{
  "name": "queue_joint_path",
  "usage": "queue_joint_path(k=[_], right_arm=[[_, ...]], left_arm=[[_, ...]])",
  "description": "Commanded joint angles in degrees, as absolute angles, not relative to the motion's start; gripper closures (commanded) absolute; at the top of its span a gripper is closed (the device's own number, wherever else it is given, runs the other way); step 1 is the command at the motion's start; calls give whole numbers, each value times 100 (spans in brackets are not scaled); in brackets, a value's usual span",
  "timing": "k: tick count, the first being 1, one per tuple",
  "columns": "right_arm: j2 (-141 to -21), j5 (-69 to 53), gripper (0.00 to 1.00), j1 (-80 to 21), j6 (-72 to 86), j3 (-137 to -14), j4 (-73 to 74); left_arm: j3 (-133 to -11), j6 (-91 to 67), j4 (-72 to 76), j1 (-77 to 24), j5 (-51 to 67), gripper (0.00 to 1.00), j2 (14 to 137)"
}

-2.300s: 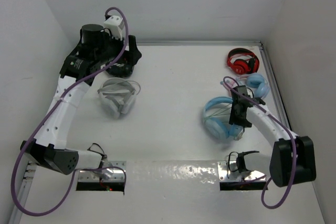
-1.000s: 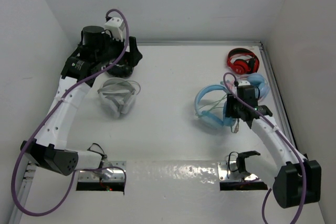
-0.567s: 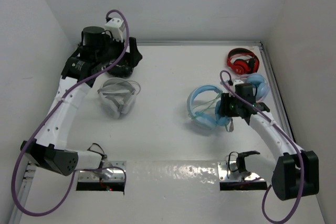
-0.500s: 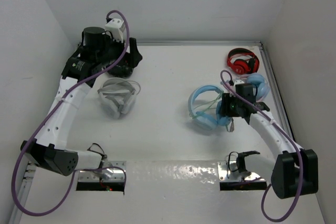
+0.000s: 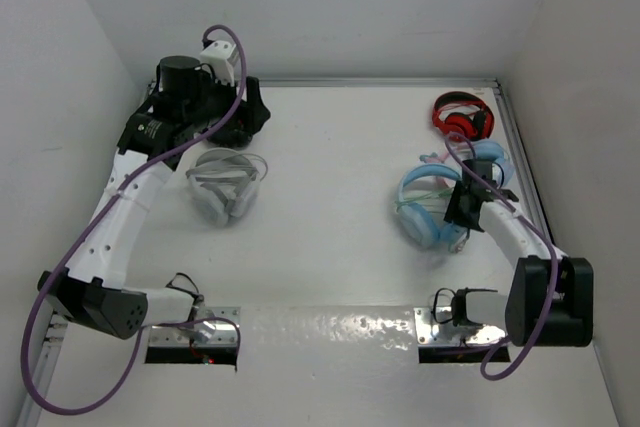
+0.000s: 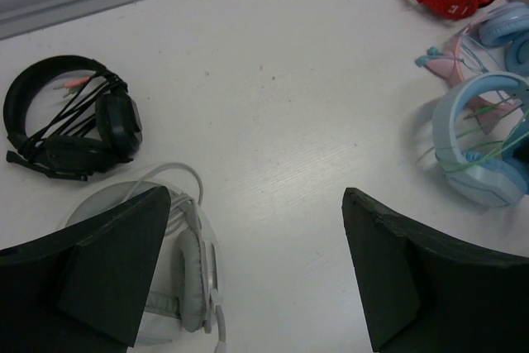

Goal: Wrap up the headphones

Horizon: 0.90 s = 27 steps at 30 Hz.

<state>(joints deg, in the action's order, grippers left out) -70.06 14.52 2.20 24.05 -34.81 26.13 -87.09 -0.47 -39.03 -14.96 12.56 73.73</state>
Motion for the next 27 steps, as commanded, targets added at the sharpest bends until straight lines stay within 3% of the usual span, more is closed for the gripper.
queue_joint_path(k=[1,6,15,27], right_arm=[[-7171,2065,77,281,2628,-3709,2619],[-7251,1987,45,281,2540,-3858,2742],[-6795,1811,17,281,2610,-4061,3128],[-6205,2109,17,281,3181,-4201,4393]], left_arm=[[-8692,-26,-3753,-1485,1213,17,7163],[-8684,-26,-3735,-1485,1222,17,7181],[-8683,-26,-3727,-1485,1195,17,7181],[-8728,184,-3735,-1477,1134,17,7225]])
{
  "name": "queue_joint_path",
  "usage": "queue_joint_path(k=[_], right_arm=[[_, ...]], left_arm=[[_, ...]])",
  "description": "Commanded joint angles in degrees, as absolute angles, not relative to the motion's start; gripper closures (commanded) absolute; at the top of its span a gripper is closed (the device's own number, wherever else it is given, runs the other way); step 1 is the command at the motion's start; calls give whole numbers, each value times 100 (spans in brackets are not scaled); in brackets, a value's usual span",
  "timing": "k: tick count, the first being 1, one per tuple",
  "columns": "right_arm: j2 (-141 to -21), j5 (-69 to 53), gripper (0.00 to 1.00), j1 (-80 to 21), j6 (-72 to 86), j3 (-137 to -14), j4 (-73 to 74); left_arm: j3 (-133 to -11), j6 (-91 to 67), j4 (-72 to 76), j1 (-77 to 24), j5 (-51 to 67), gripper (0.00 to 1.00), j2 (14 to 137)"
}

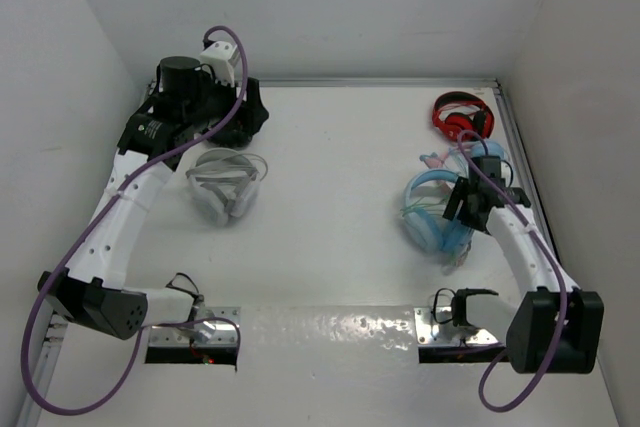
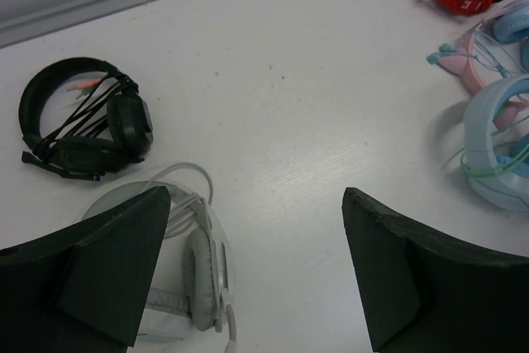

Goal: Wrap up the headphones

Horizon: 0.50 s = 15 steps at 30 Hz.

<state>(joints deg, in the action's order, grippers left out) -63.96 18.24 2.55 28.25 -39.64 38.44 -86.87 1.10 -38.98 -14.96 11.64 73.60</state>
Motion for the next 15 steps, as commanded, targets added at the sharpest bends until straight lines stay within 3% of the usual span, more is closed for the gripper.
queue_joint_path(k=[1,5,6,9,12,15], right_arm=[[-6153,2283,17,281,3251,-4192,4569],[-5566,2627,33,281,3411,-4454,4772],[-5442,2628,50,281,3323,-4569,4677],[-5028,2540,74,281,2682,-4939,4099],[-5166,1945,77,281,2102,-5299,3536],[-5843,1608,59,281,2170,-5878,3489]], left_arm=[[-8736,176,-3735,-1468,1125,17,7225],[-8754,193,-3727,-1477,1125,17,7251],[-8754,193,-3735,-1477,1116,17,7251],[-8728,211,-3718,-1477,1125,17,7286],[-8719,211,-3718,-1468,1108,17,7286],[-8745,211,-3753,-1459,1072,17,7286]])
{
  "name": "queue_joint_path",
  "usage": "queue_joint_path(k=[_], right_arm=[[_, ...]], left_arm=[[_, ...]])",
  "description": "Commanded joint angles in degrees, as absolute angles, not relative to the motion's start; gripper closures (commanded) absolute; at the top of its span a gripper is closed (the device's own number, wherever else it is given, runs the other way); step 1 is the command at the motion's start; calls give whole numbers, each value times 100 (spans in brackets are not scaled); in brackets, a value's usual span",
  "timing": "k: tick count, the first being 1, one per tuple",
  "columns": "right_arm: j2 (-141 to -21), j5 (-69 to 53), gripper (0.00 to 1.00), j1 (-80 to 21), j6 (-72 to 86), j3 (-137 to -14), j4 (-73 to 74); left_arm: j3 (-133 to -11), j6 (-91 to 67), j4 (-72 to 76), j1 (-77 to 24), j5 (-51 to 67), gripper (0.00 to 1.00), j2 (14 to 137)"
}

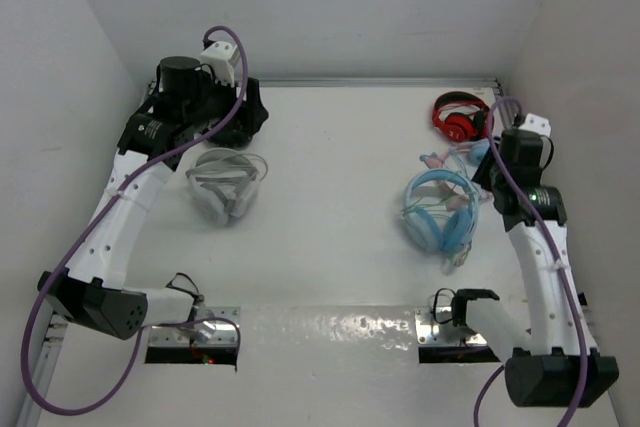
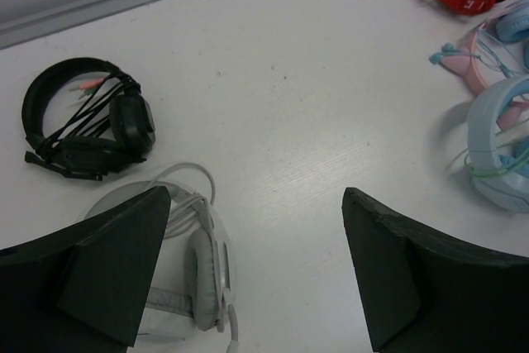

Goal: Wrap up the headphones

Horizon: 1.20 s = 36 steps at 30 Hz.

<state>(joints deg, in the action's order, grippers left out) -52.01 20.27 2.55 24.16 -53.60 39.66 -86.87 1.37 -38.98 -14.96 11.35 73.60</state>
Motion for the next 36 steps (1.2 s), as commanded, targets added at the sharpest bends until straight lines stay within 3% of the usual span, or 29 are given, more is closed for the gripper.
queue_joint_path(k=[1,3,9,15,21,33,36], right_arm=[[-6010,1722,56,281,2249,-5967,3481],[-6518,1836,49,281,2390,-6195,3480],[-7811,1820,52,273,2627,-6837,3875],[-8226,1627,54,272,2812,-6742,3911],[-8367,1459,68,272,3006,-6434,3665],[-8762,1433,70,272,3234,-6513,3603],[-8877,1459,80,272,3278,-6565,3743]], left_arm=[[-8771,220,-3762,-1459,1064,17,7277],[-8806,228,-3771,-1459,1037,17,7260],[-8807,229,-3788,-1441,993,17,7233],[-8763,229,-3788,-1424,1002,17,7216],[-8728,229,-3771,-1424,1002,17,7190],[-8675,264,-3797,-1415,932,17,7137],[-8684,264,-3797,-1415,923,17,7128]])
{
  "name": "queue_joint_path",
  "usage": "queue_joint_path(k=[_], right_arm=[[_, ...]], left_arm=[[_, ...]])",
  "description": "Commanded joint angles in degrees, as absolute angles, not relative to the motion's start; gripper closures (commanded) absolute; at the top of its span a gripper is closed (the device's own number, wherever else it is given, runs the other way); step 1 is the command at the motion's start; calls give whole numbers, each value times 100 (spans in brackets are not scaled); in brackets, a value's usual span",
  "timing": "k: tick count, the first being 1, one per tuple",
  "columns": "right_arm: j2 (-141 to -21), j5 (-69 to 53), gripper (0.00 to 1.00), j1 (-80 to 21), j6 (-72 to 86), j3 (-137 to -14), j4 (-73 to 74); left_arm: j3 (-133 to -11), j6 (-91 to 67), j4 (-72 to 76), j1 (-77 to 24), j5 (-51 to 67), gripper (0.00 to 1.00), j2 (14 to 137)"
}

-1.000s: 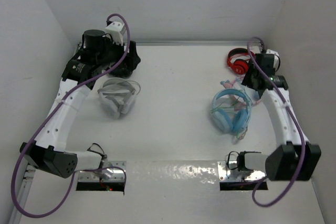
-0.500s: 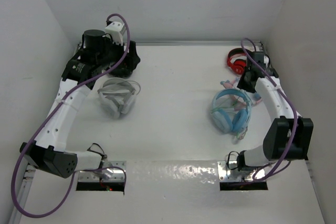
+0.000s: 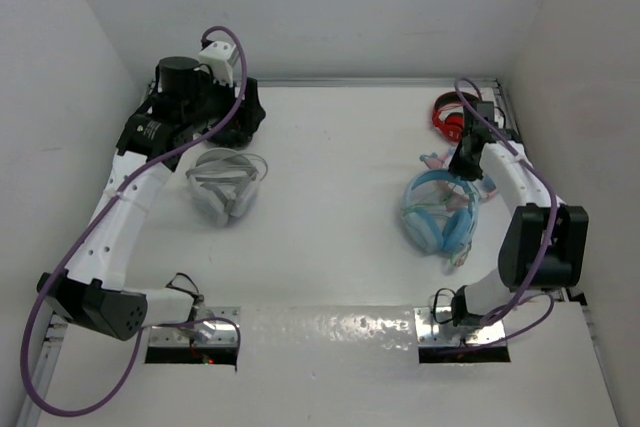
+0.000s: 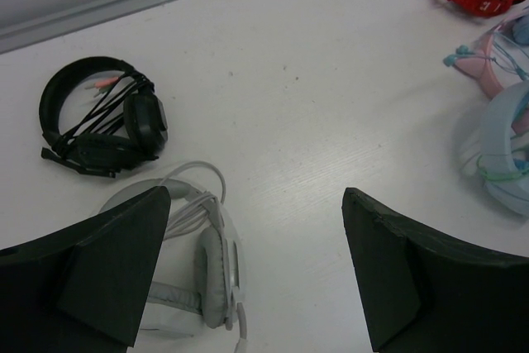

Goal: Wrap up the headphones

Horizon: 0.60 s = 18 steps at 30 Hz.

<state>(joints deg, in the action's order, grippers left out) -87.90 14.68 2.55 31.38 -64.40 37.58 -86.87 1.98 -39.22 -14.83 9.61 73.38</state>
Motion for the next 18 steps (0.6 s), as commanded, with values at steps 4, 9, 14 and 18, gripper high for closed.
queue_joint_path(k=[4,9,14,18], right_arm=[[-8807,2107,99,264,3568,-6557,4033],[-8596,3258,100,272,3788,-6258,4297],[-8140,3612,100,272,4227,-5951,4359],[-7858,3744,98,272,4324,-5669,4245]], left_arm=[[-8684,264,-3797,-1415,923,17,7128],[-8649,263,-3771,-1415,932,17,7137],[-8631,307,-3788,-1415,905,17,7128],[-8605,316,-3788,-1415,897,17,7119]])
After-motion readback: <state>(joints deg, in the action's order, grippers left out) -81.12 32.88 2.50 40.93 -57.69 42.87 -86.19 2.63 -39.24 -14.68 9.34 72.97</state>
